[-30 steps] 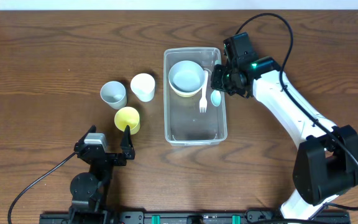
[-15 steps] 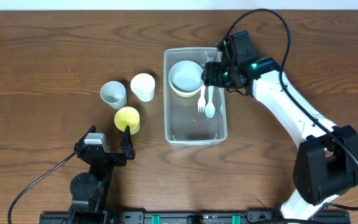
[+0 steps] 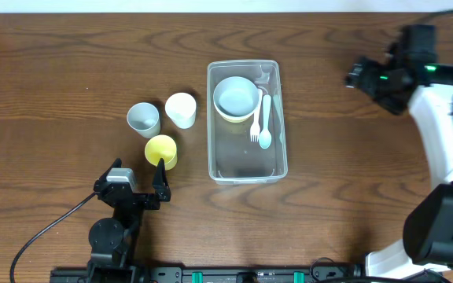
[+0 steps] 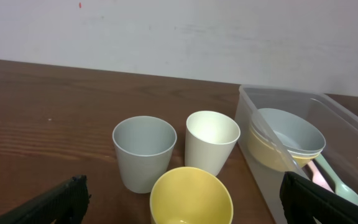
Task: Pack container
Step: 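Release the spoon and retract the right arm to the right side, then move the left gripper to the yellow cup and grasp its rim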
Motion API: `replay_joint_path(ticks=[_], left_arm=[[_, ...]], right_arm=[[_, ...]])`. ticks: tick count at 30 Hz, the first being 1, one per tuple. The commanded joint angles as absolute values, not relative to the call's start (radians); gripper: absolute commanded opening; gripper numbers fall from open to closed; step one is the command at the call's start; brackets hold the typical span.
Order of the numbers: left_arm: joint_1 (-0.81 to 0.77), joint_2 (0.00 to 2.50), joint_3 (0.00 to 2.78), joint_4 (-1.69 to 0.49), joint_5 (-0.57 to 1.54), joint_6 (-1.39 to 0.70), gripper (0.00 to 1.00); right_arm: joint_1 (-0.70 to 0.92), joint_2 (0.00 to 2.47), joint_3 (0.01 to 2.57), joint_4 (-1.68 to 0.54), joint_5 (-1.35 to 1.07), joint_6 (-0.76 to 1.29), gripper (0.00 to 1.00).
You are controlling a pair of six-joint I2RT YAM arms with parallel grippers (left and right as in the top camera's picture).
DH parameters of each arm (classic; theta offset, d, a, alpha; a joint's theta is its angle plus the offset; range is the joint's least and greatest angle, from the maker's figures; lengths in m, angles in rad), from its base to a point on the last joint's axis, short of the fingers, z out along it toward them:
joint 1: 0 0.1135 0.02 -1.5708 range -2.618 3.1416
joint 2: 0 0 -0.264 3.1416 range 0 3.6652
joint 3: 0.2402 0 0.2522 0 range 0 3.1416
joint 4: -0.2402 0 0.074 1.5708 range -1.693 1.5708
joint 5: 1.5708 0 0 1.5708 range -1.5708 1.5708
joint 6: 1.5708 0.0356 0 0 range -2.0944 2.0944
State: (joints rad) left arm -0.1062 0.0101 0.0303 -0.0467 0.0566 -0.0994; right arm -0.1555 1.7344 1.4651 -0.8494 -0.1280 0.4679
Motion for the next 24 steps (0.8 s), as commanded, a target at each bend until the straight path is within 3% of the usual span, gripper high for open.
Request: replay_joint_path(ticks=[1, 12, 16, 19, 24], left_arm=[[-0.101, 0.005, 0.004, -0.065, 0.060, -0.086, 0.98], [-0.101, 0.005, 0.004, -0.065, 0.060, -0.086, 0.98], [-0.101, 0.006, 0.027, -0.076, 0.196, -0.181, 0.98], [-0.101, 0.031, 0.116, -0.154, 0.236, -0.261, 0.98], [-0.101, 0.202, 0.404, -0.327, 0.235, -0.221, 0.98]], right_arm=[[-0.229, 1.735, 1.478, -0.861, -0.056, 0.514, 0.99], [-0.313, 1.736, 1.478, -0.882, -0.041, 0.538, 0.99], [-0.313, 1.736, 1.478, -0.882, -0.041, 0.538, 0.99], [-0.313, 1.736, 1.478, -0.882, -0.041, 0.538, 0.99], [-0.313, 1.736, 1.478, -0.882, -0.041, 0.538, 0.99]])
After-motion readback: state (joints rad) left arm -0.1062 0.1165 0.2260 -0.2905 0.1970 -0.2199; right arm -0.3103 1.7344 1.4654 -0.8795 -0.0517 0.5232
